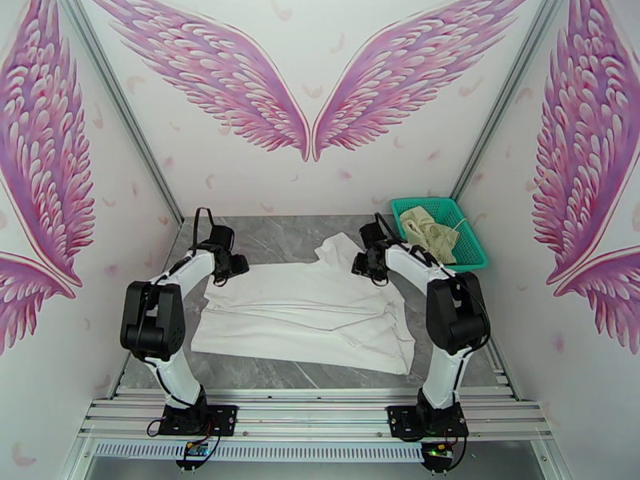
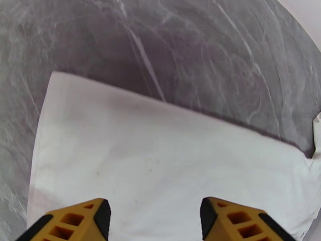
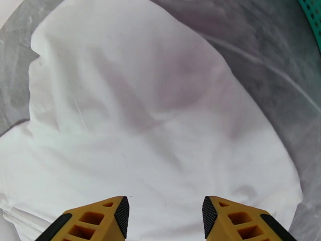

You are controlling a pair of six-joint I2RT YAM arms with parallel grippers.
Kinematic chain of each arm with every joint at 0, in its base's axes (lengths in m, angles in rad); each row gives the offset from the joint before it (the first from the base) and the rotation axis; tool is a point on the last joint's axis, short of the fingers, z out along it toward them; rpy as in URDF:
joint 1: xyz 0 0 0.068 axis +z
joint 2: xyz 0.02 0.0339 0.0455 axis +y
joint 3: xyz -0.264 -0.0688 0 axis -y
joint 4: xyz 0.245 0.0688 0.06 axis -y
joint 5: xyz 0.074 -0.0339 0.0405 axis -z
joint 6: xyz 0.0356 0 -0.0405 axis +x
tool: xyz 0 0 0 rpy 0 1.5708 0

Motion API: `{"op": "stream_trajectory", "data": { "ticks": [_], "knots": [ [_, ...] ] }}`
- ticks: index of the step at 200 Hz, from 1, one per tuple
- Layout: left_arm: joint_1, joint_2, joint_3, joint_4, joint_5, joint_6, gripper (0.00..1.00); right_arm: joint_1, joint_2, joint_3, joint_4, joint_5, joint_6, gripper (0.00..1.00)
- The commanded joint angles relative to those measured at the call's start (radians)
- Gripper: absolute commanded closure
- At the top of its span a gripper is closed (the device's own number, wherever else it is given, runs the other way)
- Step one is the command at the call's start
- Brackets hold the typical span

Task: Fold and stack the mixed laundry pile

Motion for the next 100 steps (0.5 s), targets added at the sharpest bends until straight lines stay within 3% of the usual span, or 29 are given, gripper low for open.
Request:
{"op": "stream_trajectory", "data": {
  "ticks": [1, 41, 100],
  "knots": [
    [0.039, 0.096, 0.111, -0.071, -0.075, 0.067, 0.32, -0.012, 0.106, 0.132, 0.015, 0.006, -0.133, 0.36],
    [0.079, 0.219, 0.285, -0.182, -0.172, 0.125, 0.3, -0.018, 0.284, 0.389, -0.026, 0.028, -0.222, 0.32],
    [0.107, 0.326, 0.372, -0.223, -0.153, 0.154, 0.28, -0.033, 0.552, 0.73, -0.168, 0.013, -0.224, 0.31]
  ]
}}
